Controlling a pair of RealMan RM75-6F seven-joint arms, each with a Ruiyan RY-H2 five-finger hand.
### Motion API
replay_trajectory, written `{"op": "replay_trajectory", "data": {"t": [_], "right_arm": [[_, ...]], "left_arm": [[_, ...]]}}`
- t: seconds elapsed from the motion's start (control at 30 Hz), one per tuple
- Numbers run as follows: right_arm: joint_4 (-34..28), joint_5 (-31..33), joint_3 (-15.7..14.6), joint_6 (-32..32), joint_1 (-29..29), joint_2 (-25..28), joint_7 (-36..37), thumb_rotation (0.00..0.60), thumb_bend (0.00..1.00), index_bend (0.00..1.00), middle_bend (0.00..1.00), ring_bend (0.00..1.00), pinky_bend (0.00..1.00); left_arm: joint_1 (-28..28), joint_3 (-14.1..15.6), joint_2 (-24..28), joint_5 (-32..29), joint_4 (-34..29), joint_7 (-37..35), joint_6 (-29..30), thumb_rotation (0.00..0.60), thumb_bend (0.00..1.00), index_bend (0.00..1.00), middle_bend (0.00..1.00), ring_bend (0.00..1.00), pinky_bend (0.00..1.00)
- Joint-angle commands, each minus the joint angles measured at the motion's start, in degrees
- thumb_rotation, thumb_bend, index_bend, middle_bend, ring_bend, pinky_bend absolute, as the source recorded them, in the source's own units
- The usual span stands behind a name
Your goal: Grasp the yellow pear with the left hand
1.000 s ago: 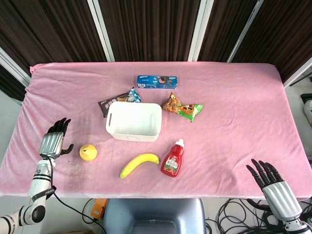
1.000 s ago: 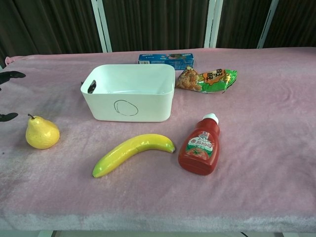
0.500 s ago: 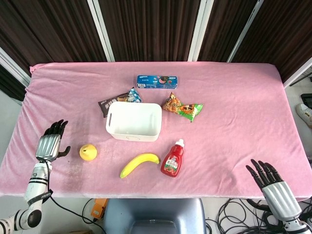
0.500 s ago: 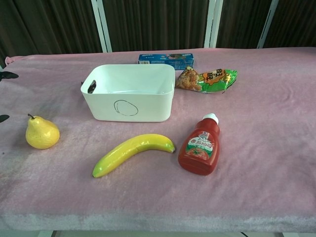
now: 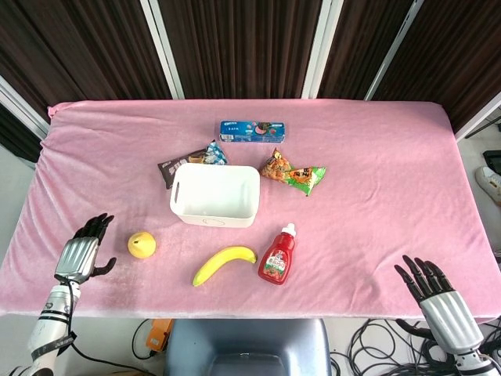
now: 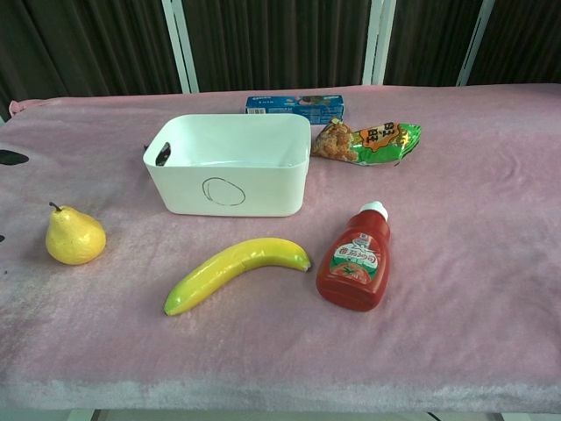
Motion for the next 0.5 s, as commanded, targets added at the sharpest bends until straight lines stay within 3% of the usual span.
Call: {"op": "replay_trajectory", "data": {"t": [0.03,0.5], "right_arm": [[0.0,0.0,0.0,0.1,0.0,0.0,0.2,0.6,0.11,0.05,0.08,0.08,0.24],[0.2,-0.3,-0.2,0.2,0.0,0.0,0.3,0.6,0.11,0.05,0.08,0.08,0.24]], "left_arm": [[0.3,0.4,-0.8,2.8,-0.3,-5.2,-0.8,0.6,0.33,0.0,0.02,0.0,0.19],[-2.1,-3.1,-12.9,2.9,8.2,-12.0,-1.8,0.6,0.32,0.0,0.01,0.0,0.19]]}}
